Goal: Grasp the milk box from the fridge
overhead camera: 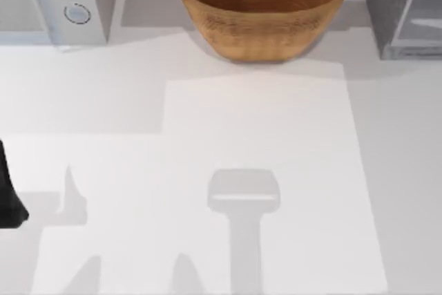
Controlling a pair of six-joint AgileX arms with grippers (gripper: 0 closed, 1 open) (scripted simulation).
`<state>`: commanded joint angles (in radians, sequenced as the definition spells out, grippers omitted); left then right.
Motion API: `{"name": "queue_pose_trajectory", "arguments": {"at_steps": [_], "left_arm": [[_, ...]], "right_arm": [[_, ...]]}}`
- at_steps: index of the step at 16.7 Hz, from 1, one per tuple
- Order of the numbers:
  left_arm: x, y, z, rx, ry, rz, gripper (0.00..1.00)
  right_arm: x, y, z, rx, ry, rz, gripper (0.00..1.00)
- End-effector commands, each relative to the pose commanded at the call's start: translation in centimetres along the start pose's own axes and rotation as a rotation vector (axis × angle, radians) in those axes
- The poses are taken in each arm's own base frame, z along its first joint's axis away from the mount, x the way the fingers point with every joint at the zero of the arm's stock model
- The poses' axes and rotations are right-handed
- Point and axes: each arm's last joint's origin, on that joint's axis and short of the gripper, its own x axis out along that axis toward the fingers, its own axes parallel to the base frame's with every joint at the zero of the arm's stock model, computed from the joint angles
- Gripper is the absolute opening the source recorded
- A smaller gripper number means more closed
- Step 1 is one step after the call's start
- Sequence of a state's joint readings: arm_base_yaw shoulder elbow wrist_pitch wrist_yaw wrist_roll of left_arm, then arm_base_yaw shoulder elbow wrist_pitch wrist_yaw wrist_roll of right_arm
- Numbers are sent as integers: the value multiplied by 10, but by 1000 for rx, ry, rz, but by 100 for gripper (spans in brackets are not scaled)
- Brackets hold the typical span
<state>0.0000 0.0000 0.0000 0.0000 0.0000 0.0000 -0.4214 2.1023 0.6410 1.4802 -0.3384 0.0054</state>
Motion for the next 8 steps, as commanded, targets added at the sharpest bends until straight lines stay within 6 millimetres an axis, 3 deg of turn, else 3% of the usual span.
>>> {"name": "queue_pose_trajectory", "arguments": {"at_steps": [4, 8], "left_arm": [[0, 0, 0, 0, 0, 0, 100], [0, 0, 0, 0, 0, 0, 100]], "right_arm": [[62, 18, -15, 4, 3, 35, 100], [82, 30, -21, 7, 12, 48, 100]]}}
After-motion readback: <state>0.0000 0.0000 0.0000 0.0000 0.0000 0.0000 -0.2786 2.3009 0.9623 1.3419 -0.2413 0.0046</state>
